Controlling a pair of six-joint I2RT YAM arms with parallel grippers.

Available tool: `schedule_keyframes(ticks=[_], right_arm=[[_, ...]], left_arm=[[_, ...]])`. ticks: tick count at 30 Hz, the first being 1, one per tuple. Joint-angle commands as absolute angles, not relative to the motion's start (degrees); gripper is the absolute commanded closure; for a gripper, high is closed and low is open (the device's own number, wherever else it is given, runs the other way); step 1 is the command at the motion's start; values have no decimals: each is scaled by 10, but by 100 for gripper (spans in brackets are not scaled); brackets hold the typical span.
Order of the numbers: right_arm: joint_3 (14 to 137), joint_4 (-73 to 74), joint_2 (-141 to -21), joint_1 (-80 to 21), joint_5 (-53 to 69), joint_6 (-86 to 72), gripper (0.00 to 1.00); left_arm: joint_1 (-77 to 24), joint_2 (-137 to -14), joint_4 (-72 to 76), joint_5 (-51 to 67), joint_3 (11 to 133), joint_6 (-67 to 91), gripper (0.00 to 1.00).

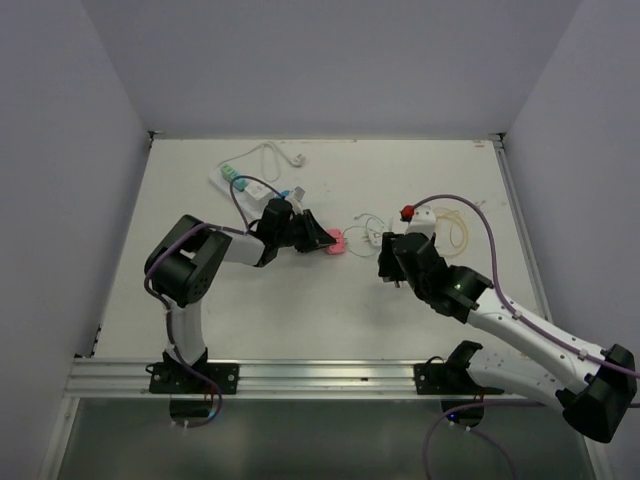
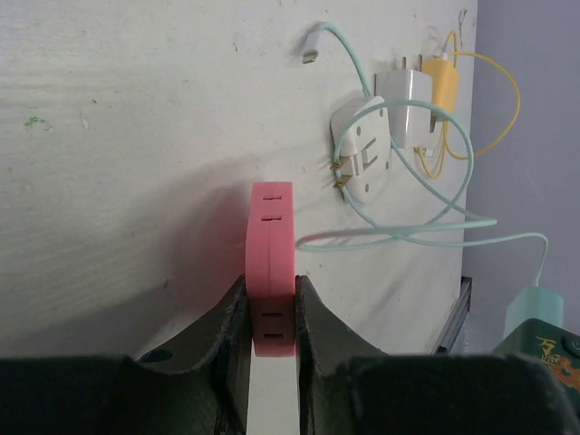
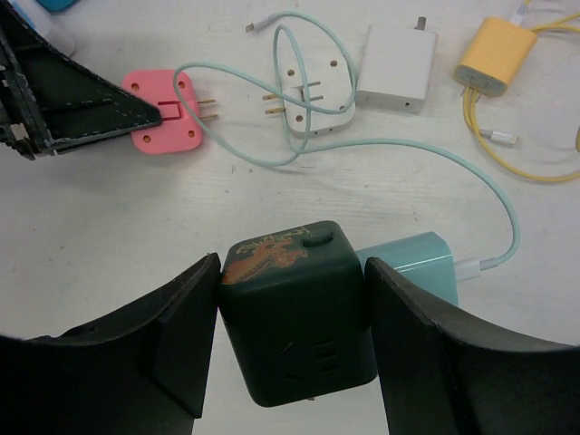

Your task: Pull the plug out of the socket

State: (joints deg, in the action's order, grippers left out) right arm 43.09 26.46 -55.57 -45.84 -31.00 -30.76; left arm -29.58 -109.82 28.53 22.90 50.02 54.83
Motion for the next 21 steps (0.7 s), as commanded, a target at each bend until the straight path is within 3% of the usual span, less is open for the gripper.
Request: schedule_keyframes(ticks=[1,3,6,9,12,15,21], right_arm=[[462,280,-530,-459,-330,-287,100],[466,281,-529,-459,-309,-280,100],[468,279,-544,-459,-275,-267,100],[468,278,-569,-459,-241,-271,100],[454,258,-598,-460,-188,-283,100],[447,238,-622,-461,-164,-294,100],[446,202,-690,-470,-147,-329,100]], left_arm=[[-293,-1124,298,243,529,530,92],[-293,-1133,295,239,534,526,89],[-293,-1144,291,239,536,519,74],[-293,-1140,287,238,528,513,57],[-293,-1118,274,224,515,498,33],[-292,-1085,240,203,507,486,19],[-292,-970,186,160,475,465,1]])
